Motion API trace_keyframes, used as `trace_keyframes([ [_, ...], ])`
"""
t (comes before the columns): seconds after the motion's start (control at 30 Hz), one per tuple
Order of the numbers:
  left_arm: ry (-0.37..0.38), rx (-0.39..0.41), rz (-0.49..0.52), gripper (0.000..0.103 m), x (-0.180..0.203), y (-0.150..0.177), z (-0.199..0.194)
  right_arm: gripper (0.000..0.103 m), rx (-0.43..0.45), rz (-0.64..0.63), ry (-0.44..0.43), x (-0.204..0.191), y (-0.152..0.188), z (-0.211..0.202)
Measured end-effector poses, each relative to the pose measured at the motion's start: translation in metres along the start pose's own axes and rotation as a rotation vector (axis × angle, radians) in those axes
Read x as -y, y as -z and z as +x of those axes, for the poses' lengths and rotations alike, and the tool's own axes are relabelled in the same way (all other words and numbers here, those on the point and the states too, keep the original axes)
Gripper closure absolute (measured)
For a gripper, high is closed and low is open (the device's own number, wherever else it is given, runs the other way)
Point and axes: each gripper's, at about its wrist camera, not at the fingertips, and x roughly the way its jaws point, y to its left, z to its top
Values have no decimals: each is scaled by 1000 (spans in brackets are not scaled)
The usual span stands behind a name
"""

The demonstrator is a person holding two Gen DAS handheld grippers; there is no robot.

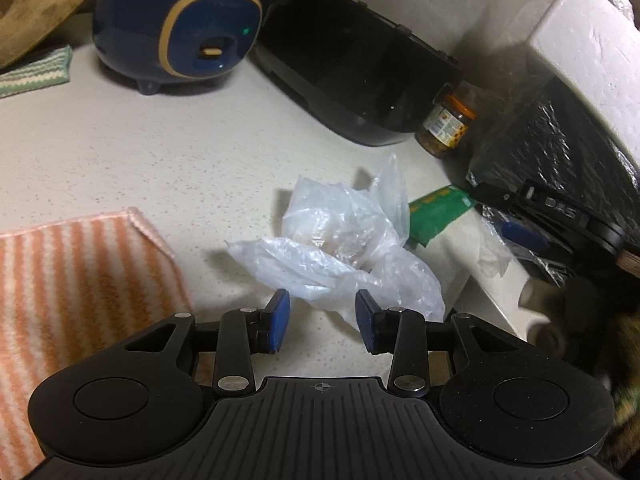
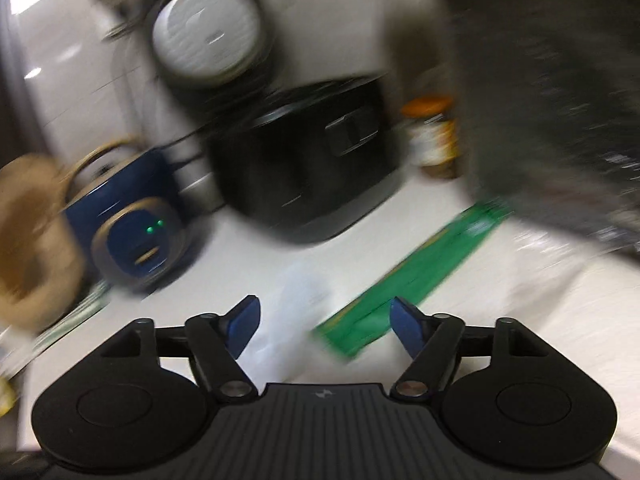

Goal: Collect trash
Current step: 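Grasp the long green packet with the right gripper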

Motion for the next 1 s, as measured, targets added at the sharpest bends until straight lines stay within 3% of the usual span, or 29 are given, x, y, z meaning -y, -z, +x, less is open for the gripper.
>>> trace_keyframes([
  [0.07,-2,17,4,62,-2,1,-6,30,1,19,61,12,-6,11],
  [0.3,-24,49,-20,62,-13,3,-16,30,-150,-40,138,22,-25,88],
  [0.43,-26,53,-25,62,-14,2,-17,30,-211,-33,77,21,-21,114],
  [0.5,-23,52,-13,62,-11,1,-17,30,-233,-44,95,19,-17,123],
  [0.53,-15,52,1,62,-8,0,-16,34,-226,-58,104,18,-15,123],
  [0.57,-5,52,15,62,-5,-1,-16,50,-225,-76,103,17,-13,120],
  [0.67,25,58,69,62,7,-8,-12,80,-238,-76,9,17,-10,105],
  [0.77,52,56,128,62,24,-17,-3,92,-271,-68,-50,17,-2,90],
  [0.87,51,45,221,62,46,-22,13,93,-299,-46,-79,19,15,75],
  [1.0,-13,13,338,62,72,-24,47,94,-299,-56,-67,17,32,56],
])
